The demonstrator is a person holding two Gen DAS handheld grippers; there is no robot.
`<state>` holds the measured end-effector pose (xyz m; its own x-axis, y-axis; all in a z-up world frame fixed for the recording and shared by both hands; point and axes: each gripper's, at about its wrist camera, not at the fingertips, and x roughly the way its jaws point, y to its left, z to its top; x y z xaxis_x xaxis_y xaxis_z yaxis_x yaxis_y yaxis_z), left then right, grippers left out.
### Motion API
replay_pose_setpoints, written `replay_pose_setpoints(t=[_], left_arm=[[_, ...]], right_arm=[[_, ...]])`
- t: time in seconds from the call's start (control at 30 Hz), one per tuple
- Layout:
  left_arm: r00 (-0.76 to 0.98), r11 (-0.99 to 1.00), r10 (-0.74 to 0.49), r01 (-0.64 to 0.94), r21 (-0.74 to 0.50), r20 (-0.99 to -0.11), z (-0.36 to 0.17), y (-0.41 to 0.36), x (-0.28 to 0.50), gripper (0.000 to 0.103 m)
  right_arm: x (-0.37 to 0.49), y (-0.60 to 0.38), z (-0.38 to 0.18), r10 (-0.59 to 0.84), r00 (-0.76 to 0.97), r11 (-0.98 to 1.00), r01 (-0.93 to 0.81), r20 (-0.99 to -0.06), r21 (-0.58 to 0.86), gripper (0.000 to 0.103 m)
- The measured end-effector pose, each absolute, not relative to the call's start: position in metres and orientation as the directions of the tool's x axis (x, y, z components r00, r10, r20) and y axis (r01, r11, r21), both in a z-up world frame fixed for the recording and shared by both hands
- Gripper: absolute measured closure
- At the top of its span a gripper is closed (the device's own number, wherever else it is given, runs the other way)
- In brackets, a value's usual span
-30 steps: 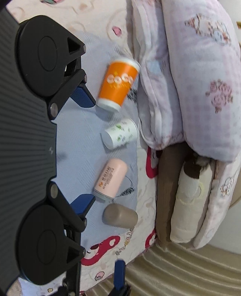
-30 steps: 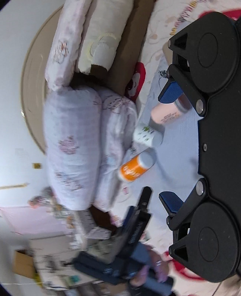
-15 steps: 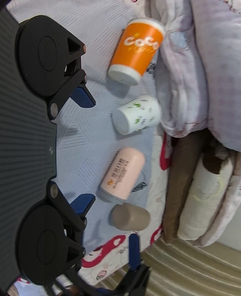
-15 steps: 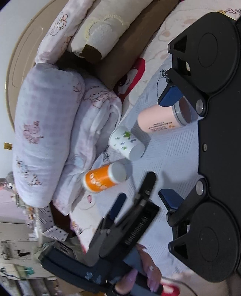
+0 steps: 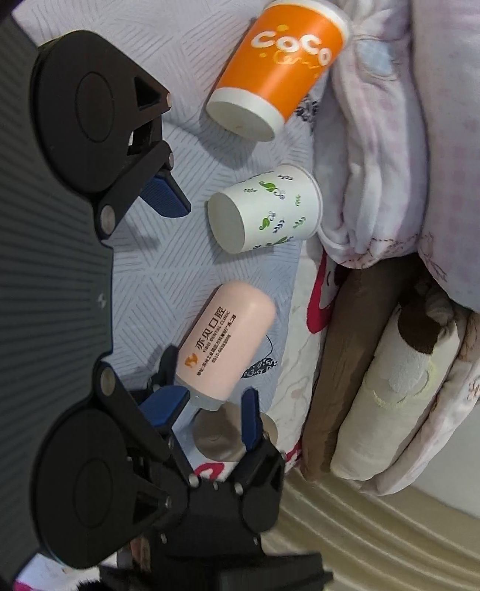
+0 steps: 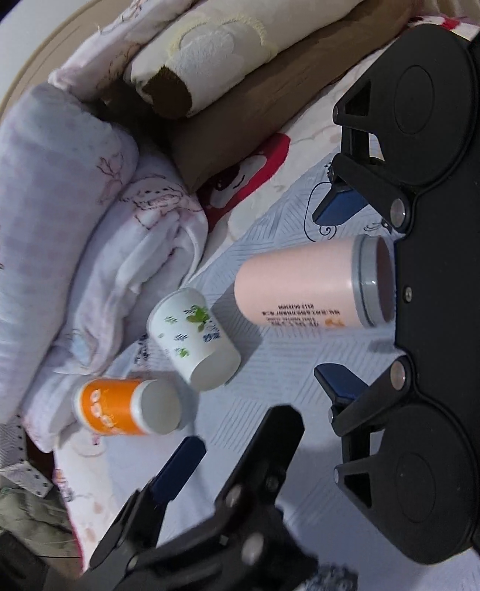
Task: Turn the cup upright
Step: 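Move the right tool to the pink cup and close it around the cup body, then lift the pink cup with the right tool while the left tool approaches its base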
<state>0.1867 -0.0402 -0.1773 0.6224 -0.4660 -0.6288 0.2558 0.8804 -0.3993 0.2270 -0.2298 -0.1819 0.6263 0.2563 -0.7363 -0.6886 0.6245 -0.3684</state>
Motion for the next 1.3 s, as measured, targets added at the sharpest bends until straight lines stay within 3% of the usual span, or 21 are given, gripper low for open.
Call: replay_pose_setpoints(t=[0.2, 0.3, 0.57, 0.77, 1.0, 1.3], left_arm=[[0.595, 0.860, -0.500, 0.254, -0.443, -0.630, -0.179, -0.030, 0.194, 0.004], [0.591, 0.869, -0.487, 0.259, -0.421, -0.643, -0.182, -0.031, 0.193, 0.005], [0.566, 0.864, -0.503, 0.301, -0.405, -0.653, -0.184, -0.036, 0.183, 0.007], [0.528, 0.838, -0.541, 0.402, -0.368, -0.655, -0.176, -0.038, 0.164, 0.007], [0.476, 0.822, -0.544, 0.469, -0.323, -0.691, -0.180, -0.038, 0.135, 0.006], [0.405, 0.779, -0.582, 0.526, -0.341, -0.705, -0.181, -0.045, 0.119, 0.007]], right_arm=[[0.251, -0.225, -0.195, 0.242, 0.558, 0.575, -0.742, -0.794, -0.346, 0.019], [0.258, -0.228, -0.195, 0.240, 0.539, 0.596, -0.738, -0.808, -0.315, 0.036], [0.247, -0.242, -0.185, 0.348, 0.484, 0.691, -0.711, -0.803, -0.129, 0.036], [0.204, -0.240, -0.179, 0.429, 0.422, 0.645, -0.762, -0.799, -0.056, 0.036], [0.161, -0.232, -0.172, 0.489, 0.326, 0.517, -0.856, -0.809, -0.033, 0.035], [0.145, -0.228, -0.175, 0.458, 0.235, 0.373, -0.926, -0.857, -0.055, 0.035]])
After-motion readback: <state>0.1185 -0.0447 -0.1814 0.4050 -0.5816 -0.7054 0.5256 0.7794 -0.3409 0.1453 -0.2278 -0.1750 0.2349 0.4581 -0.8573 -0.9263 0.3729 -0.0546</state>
